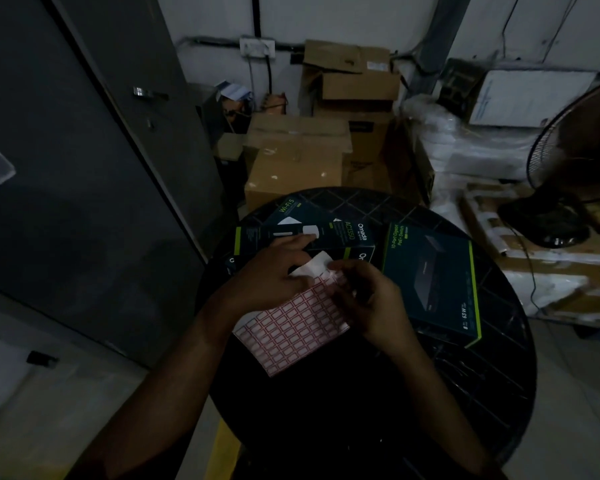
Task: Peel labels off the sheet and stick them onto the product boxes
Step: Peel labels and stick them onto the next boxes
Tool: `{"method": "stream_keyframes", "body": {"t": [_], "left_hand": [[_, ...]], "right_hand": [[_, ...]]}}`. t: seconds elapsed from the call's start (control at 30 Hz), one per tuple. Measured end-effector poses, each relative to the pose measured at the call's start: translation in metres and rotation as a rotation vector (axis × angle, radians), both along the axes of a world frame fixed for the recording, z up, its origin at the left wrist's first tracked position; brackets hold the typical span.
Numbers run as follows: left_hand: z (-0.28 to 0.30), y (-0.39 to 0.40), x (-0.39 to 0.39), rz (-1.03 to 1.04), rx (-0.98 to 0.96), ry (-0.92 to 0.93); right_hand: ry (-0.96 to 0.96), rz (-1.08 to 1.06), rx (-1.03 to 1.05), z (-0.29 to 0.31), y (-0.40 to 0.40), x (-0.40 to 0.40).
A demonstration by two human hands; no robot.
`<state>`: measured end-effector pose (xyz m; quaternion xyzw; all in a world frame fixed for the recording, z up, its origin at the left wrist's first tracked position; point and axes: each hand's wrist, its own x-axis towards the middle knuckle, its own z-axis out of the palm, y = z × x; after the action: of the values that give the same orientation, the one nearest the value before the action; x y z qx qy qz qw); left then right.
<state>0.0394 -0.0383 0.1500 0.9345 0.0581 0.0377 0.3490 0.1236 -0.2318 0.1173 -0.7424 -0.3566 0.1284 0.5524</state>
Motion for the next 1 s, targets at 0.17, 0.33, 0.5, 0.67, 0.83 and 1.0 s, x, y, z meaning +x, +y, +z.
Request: {"method": "stream_keyframes", "body": {"t": [0.17,0.33,0.5,0.67,0.83,1.0], "left_hand": [[-0.002,-0.001,-0.001,-0.014,0.008,-0.024],[-0.003,0.0,-0.001,-0.032,0.031,-0.054],[-0.002,-0.002,-0.003,-0.025,0.039,-0.07],[-0.001,-0.002,-0.001,-0.032,0.07,-0.067],[-0.004,0.0,0.001,-0.027,0.068,-0.065],[-0.003,0.001,0.002,-0.016,0.065,-0.062]], "right_hand": [[-0.215,-0.082,-0.045,-0.002,0.012,-0.001],[-0.198,-0.17,-0.054,-0.002,0.018,-0.002],[-0.265,-0.212,-0.071,0.001,0.017,-0.004],[-0.328,-0.216,-0.053,-0.001,0.016,-0.005],[-0.358,-0.219,-0.073,0.0,0.015,-0.002],[-0.367,-0.188,-0.084,0.005,0.014,0.0]]}}
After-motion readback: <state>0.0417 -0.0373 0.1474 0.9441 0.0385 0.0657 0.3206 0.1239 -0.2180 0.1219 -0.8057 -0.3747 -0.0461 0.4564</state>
